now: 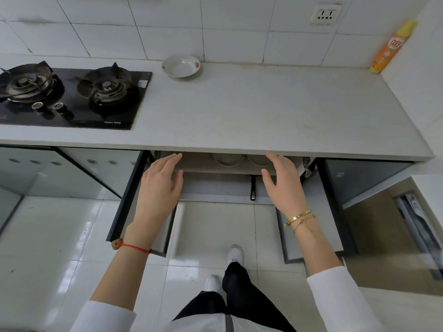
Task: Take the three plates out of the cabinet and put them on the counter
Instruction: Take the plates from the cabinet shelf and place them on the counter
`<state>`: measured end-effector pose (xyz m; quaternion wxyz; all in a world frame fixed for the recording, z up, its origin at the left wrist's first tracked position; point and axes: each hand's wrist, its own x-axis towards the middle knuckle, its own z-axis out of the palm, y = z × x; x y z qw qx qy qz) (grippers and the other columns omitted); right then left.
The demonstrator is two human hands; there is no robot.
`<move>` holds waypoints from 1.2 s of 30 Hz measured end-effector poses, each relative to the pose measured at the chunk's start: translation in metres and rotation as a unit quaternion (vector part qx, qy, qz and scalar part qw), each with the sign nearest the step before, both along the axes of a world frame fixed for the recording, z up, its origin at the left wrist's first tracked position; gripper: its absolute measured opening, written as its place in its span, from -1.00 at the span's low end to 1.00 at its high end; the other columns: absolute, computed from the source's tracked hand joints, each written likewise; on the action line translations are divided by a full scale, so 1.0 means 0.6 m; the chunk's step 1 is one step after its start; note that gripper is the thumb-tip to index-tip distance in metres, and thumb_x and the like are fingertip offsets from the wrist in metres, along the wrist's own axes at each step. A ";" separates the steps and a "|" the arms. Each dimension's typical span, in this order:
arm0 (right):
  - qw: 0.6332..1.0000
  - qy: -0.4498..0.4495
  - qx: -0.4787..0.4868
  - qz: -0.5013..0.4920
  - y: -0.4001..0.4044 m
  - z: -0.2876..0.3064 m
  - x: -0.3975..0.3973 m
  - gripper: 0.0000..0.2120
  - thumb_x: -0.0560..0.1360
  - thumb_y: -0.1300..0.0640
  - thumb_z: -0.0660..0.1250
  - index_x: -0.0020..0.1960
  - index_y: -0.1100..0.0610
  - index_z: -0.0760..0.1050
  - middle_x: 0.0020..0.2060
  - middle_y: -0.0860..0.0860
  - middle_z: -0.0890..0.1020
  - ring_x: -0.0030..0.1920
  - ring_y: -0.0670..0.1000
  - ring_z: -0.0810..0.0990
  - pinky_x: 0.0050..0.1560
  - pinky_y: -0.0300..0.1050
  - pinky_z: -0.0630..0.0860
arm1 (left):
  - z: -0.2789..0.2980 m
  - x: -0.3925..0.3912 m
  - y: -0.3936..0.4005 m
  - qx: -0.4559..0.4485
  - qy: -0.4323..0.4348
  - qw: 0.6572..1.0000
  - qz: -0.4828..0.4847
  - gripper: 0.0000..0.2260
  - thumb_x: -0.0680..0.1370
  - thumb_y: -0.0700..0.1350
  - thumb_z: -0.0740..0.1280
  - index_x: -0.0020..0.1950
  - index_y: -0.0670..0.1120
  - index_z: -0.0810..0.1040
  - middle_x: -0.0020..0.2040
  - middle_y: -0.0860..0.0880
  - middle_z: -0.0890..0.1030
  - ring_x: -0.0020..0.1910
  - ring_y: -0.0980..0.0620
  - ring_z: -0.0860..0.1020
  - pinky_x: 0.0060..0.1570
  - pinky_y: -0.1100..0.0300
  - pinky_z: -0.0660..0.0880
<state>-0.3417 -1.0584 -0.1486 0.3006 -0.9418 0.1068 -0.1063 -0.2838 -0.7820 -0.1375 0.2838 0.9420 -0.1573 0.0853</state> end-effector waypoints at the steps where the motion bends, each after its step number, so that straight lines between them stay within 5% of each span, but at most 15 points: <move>1: 1.000 0.001 0.002 -0.002 0.002 -0.001 -0.007 -0.60 0.60 0.11 0.20 0.42 0.15 0.34 0.33 0.07 0.48 0.43 0.11 0.31 0.43 0.09 0.28 | -0.002 -0.005 0.002 0.001 0.004 1.000 -0.003 -0.64 0.59 -0.19 0.26 0.39 -0.12 0.45 0.32 -0.08 0.54 0.34 -0.08 0.45 0.31 -0.11 0.41; 24: 0.999 0.024 -0.014 0.035 -0.078 -0.044 -0.026 -0.60 0.60 0.11 0.20 0.42 0.15 0.34 0.34 0.07 0.47 0.42 0.09 0.32 0.45 -0.01 0.26 | -0.044 -0.039 -0.085 -0.001 0.024 1.000 0.013 -0.64 0.61 -0.17 0.23 0.42 -0.10 0.43 0.35 -0.05 0.51 0.39 -0.03 0.41 0.35 -0.06 0.39; 36: 0.999 0.038 -0.007 0.039 -0.125 -0.288 0.092 -0.60 0.60 0.11 0.19 0.42 0.14 0.34 0.31 0.06 0.48 0.38 0.05 0.34 0.40 -0.07 0.29 | -0.275 0.081 -0.142 -0.002 0.021 1.000 0.016 -0.66 0.61 -0.18 0.24 0.39 -0.12 0.45 0.35 -0.05 0.51 0.37 -0.03 0.42 0.33 -0.02 0.41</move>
